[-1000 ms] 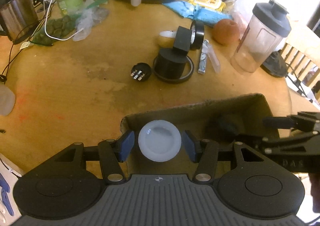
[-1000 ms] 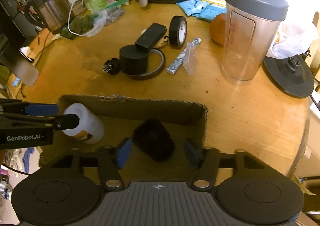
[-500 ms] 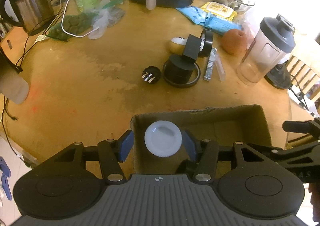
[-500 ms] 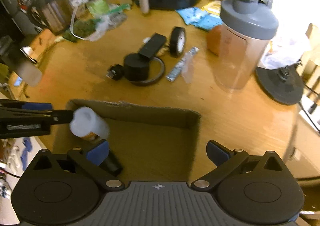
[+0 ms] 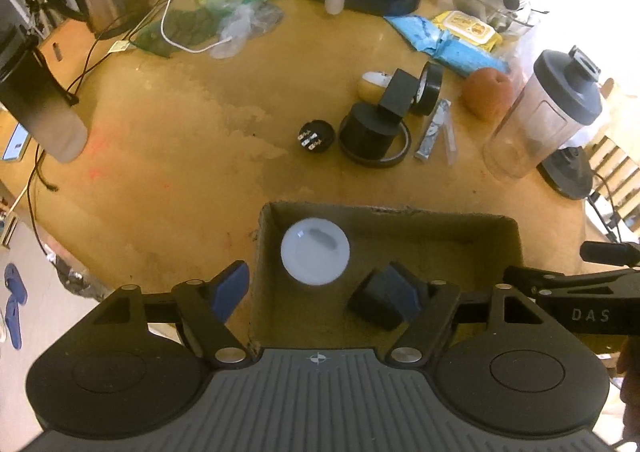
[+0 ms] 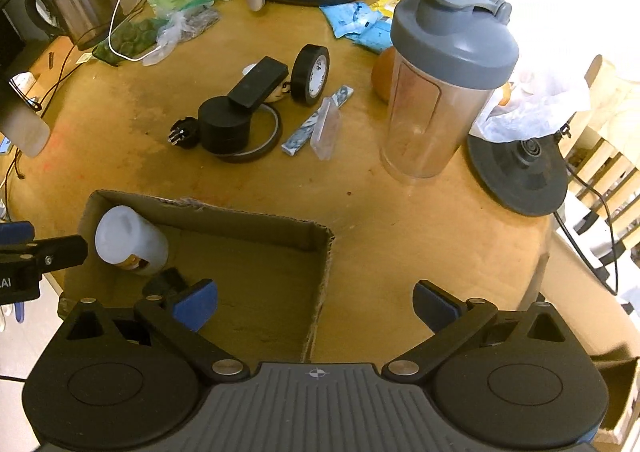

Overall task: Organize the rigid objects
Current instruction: 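Move the right tool to the clear plastic strip and grasp it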

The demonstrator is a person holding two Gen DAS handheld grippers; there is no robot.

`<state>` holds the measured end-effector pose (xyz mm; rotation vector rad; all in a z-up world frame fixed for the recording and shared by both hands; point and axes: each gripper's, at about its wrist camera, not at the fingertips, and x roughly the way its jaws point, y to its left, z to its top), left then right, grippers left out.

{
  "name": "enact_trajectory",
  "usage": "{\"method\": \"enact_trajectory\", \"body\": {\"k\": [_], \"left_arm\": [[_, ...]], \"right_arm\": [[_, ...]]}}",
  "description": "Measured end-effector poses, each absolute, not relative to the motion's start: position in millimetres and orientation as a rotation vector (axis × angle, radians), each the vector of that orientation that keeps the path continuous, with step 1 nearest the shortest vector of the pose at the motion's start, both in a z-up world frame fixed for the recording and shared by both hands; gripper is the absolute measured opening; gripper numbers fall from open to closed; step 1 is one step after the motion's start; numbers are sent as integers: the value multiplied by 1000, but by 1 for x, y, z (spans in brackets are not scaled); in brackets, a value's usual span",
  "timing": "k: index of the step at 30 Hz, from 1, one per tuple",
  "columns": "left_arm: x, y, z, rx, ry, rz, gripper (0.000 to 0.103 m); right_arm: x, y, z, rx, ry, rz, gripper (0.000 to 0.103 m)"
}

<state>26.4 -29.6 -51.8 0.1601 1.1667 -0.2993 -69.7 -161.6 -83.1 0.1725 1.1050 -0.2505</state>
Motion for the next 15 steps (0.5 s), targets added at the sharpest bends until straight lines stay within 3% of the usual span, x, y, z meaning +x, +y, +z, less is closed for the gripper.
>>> {"method": "enact_trajectory", "body": {"k": [15], "left_arm": [[10,-27,-47,107,1172,-232,75]], "right_arm": [[-73,-180,-87,198,1051,-223,103]]}}
